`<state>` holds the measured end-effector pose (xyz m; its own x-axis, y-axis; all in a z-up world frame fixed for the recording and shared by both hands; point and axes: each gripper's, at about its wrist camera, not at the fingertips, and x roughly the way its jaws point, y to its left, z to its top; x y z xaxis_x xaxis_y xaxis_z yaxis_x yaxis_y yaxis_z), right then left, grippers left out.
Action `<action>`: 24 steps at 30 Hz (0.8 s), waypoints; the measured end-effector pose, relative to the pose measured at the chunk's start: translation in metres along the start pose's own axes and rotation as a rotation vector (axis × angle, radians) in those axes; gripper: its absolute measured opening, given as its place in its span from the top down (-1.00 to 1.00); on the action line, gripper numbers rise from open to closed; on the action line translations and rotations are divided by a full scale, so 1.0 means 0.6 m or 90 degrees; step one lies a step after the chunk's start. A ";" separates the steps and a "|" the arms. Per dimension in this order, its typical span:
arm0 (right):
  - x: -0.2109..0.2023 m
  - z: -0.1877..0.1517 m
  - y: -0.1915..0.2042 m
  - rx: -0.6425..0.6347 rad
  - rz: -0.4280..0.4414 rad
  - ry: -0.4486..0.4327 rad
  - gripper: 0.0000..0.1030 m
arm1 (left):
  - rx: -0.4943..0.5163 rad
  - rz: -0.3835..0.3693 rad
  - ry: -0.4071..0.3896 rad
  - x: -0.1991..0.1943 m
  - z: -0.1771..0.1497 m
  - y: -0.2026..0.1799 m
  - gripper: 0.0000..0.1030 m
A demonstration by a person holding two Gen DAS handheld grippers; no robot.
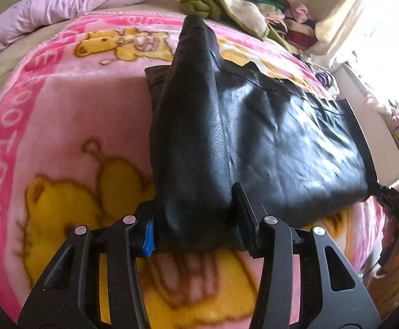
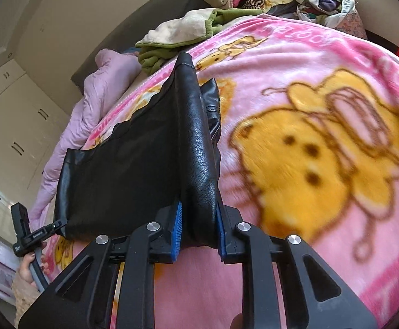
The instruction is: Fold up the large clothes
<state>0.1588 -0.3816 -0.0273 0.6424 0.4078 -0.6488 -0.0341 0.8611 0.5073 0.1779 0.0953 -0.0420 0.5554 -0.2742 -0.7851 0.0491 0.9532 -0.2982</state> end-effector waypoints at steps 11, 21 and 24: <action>-0.047 -0.053 -0.011 -0.008 -0.042 -0.006 0.54 | 0.064 0.036 0.013 -0.022 -0.044 -0.035 0.23; -0.067 -0.058 0.016 -0.069 -0.136 -0.056 0.01 | 0.076 0.075 -0.005 -0.037 -0.051 -0.046 0.03; -0.082 -0.061 0.034 -0.092 -0.142 -0.081 -0.15 | 0.081 0.084 -0.015 -0.048 -0.054 -0.049 0.02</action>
<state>0.0985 -0.3731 -0.0059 0.7369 0.1708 -0.6541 0.0148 0.9632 0.2683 0.1335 0.0710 -0.0280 0.5834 -0.1447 -0.7992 0.0782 0.9894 -0.1221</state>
